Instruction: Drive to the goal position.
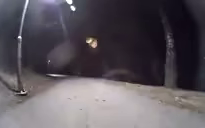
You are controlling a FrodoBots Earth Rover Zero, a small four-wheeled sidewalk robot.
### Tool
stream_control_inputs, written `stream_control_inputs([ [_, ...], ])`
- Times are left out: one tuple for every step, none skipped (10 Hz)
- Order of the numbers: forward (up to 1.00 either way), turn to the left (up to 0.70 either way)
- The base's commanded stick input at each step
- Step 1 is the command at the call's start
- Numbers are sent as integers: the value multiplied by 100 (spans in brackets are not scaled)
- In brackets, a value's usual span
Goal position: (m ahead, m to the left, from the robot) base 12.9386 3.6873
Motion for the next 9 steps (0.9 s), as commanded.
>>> stream_control_inputs([
  [14,0],
  [30,0],
  [46,0],
  [62,0],
  [78,0],
  [94,0],
  [100,0],
  [100,0],
  [100,0],
])
